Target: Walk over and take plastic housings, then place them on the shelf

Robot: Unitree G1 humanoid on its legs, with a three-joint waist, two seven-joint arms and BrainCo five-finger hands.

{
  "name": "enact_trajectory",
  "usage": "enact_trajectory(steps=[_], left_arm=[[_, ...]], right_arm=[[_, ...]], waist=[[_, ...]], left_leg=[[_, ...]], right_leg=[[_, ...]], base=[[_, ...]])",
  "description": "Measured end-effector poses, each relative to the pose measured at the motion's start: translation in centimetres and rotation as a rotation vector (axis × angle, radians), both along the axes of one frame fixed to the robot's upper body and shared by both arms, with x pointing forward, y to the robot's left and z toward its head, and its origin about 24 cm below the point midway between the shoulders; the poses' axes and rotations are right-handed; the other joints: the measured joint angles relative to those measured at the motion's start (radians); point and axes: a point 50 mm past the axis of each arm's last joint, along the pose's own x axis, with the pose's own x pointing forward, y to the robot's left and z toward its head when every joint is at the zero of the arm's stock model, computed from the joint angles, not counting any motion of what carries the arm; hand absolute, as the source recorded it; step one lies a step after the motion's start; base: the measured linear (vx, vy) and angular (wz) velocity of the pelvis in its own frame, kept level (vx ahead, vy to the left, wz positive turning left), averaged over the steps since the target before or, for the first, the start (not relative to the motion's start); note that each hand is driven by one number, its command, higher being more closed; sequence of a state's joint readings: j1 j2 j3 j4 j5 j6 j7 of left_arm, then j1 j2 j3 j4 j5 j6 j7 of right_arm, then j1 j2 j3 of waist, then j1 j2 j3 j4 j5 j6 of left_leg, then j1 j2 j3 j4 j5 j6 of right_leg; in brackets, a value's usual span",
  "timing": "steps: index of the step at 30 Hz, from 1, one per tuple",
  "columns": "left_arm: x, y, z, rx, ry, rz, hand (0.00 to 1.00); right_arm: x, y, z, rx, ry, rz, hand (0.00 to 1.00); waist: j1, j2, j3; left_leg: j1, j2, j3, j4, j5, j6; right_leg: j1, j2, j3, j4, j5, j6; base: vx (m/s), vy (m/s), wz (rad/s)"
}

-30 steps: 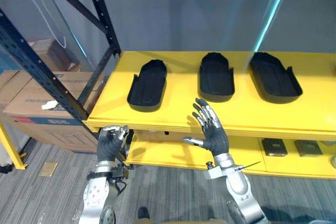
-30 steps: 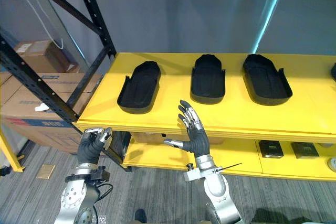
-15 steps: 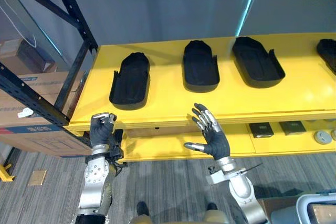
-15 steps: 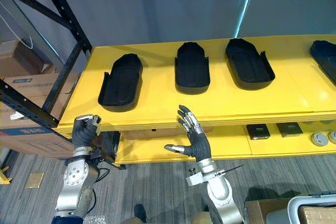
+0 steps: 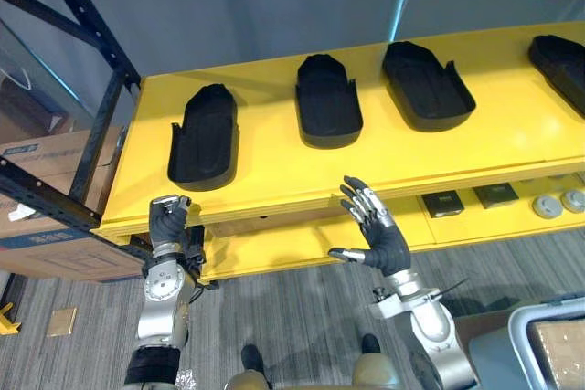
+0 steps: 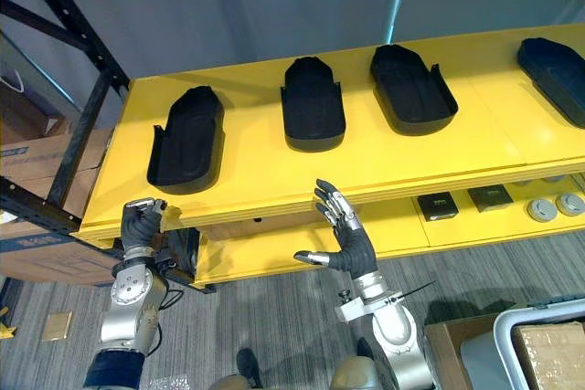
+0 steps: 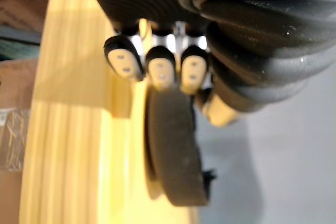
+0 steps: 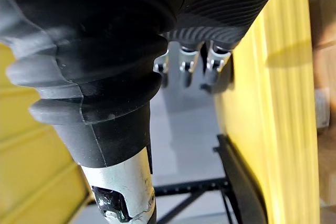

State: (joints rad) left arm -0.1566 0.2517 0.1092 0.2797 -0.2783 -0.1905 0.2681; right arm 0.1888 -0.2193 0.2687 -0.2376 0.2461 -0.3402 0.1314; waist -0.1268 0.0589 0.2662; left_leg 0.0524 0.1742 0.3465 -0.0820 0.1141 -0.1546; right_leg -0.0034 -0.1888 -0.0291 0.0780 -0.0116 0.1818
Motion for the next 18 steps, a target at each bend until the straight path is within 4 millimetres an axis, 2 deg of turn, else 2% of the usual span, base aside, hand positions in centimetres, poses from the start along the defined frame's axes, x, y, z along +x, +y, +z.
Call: enact_trajectory(steps=[4, 6, 10, 13, 18], left_arm=[[1.0, 0.3, 0.8, -0.016, -0.046, 0.010, 1.00], [1.6, 0.5, 0.9, -0.023, -0.049, 0.019, 1.00], [2.8, 0.5, 1.8, -0.052, -0.073, 0.021, 1.00], [3.6, 1.4, 3.1, -0.029, -0.097, 0.046, 1.00], [4.3, 1.8, 3.9, -0.054, -0.115, 0.065, 1.00]], right_arm=[[-0.1, -0.3, 0.4, -0.001, -0.015, 0.007, 0.00], [0.0, -0.3, 0.8, -0.010, -0.035, 0.017, 0.00], [0.2, -0.6, 1.2, -0.020, -0.055, 0.018, 0.00], [0.1, -0.7, 1.8, -0.016, -0.082, 0.017, 0.00], [0.2, -0.7, 2.1, -0.029, -0.091, 0.025, 0.00]], waist=[[-0.007, 0.011, 0.021], [-0.026, 0.017, 0.025], [-0.041, 0.018, 0.028], [-0.054, 0.022, 0.065], [-0.066, 0.027, 0.090]], left_leg=[[-0.003, -0.001, 0.019, 0.000, 0.000, 0.000], [-0.003, -0.002, 0.020, 0.000, -0.001, 0.001], [-0.020, -0.005, 0.027, 0.000, -0.001, 0.003], [-0.017, -0.006, 0.033, 0.000, -0.001, 0.003], [-0.018, -0.009, 0.049, 0.000, -0.002, 0.005]], right_leg=[[-0.016, -0.001, 0.012, 0.003, 0.001, 0.001], [-0.019, -0.001, 0.016, 0.005, 0.001, 0.002], [-0.049, -0.001, 0.033, 0.017, 0.002, 0.002], [-0.052, -0.001, 0.040, 0.022, 0.002, 0.002], [-0.070, -0.002, 0.060, 0.032, 0.002, 0.004]], base=[[-0.01, 0.002, -0.12], [0.00, -0.002, -0.02], [0.00, -0.002, -0.06], [-0.01, -0.001, -0.05], [-0.01, 0.002, -0.09]])
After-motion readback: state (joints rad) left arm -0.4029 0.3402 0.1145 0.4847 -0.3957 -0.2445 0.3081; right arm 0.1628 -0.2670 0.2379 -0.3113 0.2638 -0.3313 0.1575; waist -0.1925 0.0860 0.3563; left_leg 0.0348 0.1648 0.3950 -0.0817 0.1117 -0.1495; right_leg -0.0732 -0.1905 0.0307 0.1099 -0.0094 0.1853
